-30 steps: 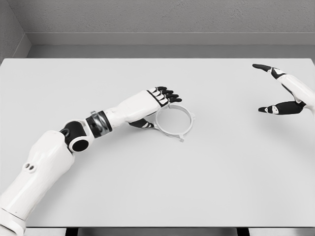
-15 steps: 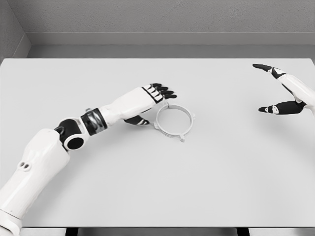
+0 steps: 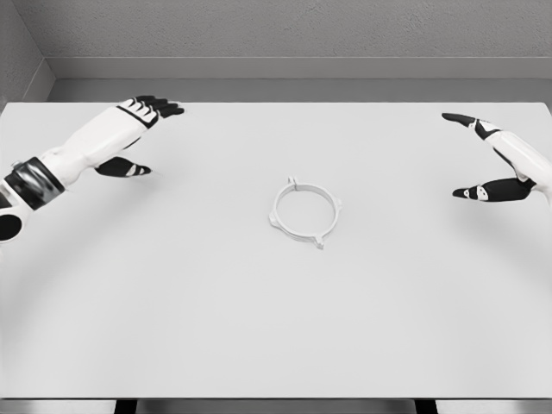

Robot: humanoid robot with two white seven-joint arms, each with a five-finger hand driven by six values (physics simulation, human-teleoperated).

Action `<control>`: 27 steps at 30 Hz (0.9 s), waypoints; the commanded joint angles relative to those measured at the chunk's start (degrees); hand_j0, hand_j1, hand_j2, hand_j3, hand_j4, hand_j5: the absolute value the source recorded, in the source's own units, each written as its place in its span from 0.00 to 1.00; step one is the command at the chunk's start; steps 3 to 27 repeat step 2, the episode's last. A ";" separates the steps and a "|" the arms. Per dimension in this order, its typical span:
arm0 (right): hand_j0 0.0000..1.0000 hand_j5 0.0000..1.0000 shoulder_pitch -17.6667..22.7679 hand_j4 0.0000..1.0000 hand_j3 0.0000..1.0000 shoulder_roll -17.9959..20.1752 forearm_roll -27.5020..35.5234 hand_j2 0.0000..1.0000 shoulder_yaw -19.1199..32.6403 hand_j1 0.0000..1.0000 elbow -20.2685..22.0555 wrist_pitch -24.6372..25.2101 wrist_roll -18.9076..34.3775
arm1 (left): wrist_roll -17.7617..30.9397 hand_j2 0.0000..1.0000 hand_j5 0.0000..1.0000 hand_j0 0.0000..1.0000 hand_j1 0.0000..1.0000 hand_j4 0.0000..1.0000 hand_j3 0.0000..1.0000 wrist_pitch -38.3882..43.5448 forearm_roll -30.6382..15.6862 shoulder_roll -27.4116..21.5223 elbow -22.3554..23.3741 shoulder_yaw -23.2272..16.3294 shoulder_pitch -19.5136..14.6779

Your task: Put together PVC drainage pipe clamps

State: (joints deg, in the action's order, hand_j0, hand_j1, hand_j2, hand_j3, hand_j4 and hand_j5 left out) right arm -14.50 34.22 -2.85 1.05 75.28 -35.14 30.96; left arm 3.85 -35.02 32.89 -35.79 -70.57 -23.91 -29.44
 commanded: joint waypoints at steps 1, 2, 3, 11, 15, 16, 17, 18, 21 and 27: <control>1.00 1.00 0.00 1.00 1.00 0.05 0.47 1.00 0.01 1.00 0.04 0.14 -0.03 | 0.02 1.00 1.00 1.00 1.00 1.00 1.00 0.02 -0.72 -1.30 0.17 0.88 0.00; 1.00 1.00 0.00 1.00 1.00 0.05 0.47 1.00 0.01 1.00 -0.05 0.14 -0.03 | 0.02 1.00 1.00 1.00 1.00 1.00 1.00 0.02 -0.72 -1.30 0.26 1.58 0.17; 1.00 1.00 0.00 1.00 1.00 0.05 0.47 1.00 0.01 1.00 -0.05 0.14 -0.03 | 0.02 1.00 1.00 1.00 1.00 1.00 1.00 0.02 -0.72 -1.30 0.26 1.58 0.17; 1.00 1.00 0.00 1.00 1.00 0.05 0.47 1.00 0.01 1.00 -0.05 0.14 -0.03 | 0.02 1.00 1.00 1.00 1.00 1.00 1.00 0.02 -0.72 -1.30 0.26 1.58 0.17; 1.00 1.00 0.00 1.00 1.00 0.05 0.47 1.00 0.01 1.00 -0.05 0.14 -0.03 | 0.02 1.00 1.00 1.00 1.00 1.00 1.00 0.02 -0.72 -1.30 0.26 1.58 0.17; 1.00 1.00 0.00 1.00 1.00 0.05 0.47 1.00 0.01 1.00 -0.05 0.14 -0.03 | 0.02 1.00 1.00 1.00 1.00 1.00 1.00 0.02 -0.72 -1.30 0.26 1.58 0.17; 1.00 1.00 0.00 1.00 1.00 0.05 0.47 1.00 0.01 1.00 -0.05 0.14 -0.03 | 0.02 1.00 1.00 1.00 1.00 1.00 1.00 0.02 -0.72 -1.30 0.26 1.58 0.17; 1.00 1.00 0.00 1.00 1.00 0.05 0.47 1.00 0.01 1.00 -0.05 0.14 -0.03 | 0.02 1.00 1.00 1.00 1.00 1.00 1.00 0.02 -0.72 -1.30 0.26 1.58 0.17; 1.00 1.00 0.00 1.00 1.00 0.05 0.47 1.00 0.01 1.00 -0.05 0.14 -0.03 | 0.02 1.00 1.00 1.00 1.00 1.00 1.00 0.02 -0.72 -1.30 0.26 1.58 0.17; 1.00 1.00 0.00 1.00 1.00 0.05 0.47 1.00 0.01 1.00 -0.05 0.14 -0.03 | 0.02 1.00 1.00 1.00 1.00 1.00 1.00 0.02 -0.72 -1.30 0.26 1.58 0.17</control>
